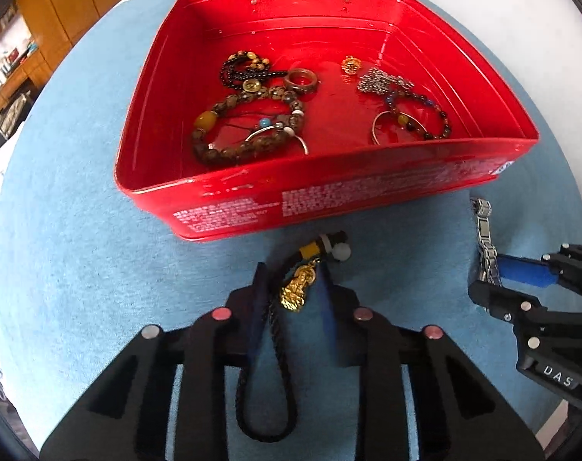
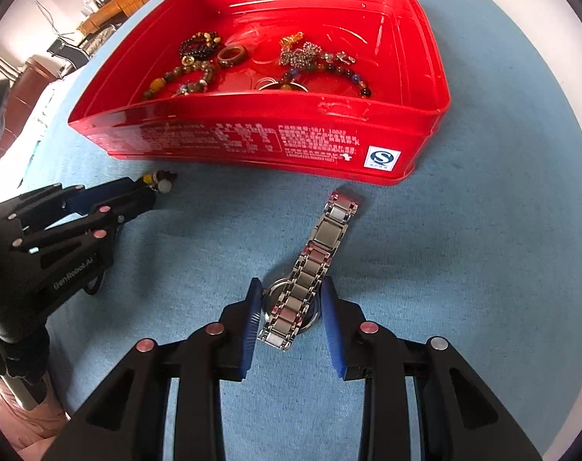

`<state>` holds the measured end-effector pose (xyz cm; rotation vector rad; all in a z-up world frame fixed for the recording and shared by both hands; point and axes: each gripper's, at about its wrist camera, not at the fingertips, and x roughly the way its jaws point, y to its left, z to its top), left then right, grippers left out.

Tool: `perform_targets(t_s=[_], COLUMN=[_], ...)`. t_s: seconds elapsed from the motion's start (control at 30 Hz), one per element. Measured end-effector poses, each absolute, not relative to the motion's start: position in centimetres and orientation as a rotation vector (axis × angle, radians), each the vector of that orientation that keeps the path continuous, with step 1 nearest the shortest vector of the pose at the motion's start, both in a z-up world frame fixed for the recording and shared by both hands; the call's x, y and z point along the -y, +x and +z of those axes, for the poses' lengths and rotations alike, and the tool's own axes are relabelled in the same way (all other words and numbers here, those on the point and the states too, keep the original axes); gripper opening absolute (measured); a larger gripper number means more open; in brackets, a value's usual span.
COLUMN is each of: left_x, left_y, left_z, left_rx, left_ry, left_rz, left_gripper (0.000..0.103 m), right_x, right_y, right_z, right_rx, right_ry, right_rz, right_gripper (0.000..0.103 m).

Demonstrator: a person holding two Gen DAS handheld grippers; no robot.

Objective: Organize jewelry
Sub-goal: 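Grasp the black cord pendant with the left tool while the right tool grasps the steel watch, then carry the cord pendant into the red tin and open while the right tool releases the watch there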

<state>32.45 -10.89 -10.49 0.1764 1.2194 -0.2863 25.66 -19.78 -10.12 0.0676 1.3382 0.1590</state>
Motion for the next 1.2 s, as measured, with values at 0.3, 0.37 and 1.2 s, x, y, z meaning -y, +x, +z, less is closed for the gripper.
perform_targets(t_s=[0.3, 0.37, 1.2], left_x=[9.4, 8.9, 6.0], left_y=[31.0, 30.5, 24.9], left_z=[-9.2, -8.9, -1.9], left_rx=[-1.197, -1.213, -1.034], left_ry=[0.125, 0.087, -0.021], left_rz=[-0.261, -0.283, -0.333], left_gripper=[0.002, 0.002, 0.002], right_x=[19.0, 18.7, 17.5], right_y=[25.6, 25.7, 22.7], right_z=[-10.1, -10.1, -4.0], right_rx=[-1.342, -1.34, -1.209], right_ry=[0.057, 0.047, 0.037], right_rz=[0.138, 0.131, 0.188], right_gripper=[0.032, 0.033, 0.03])
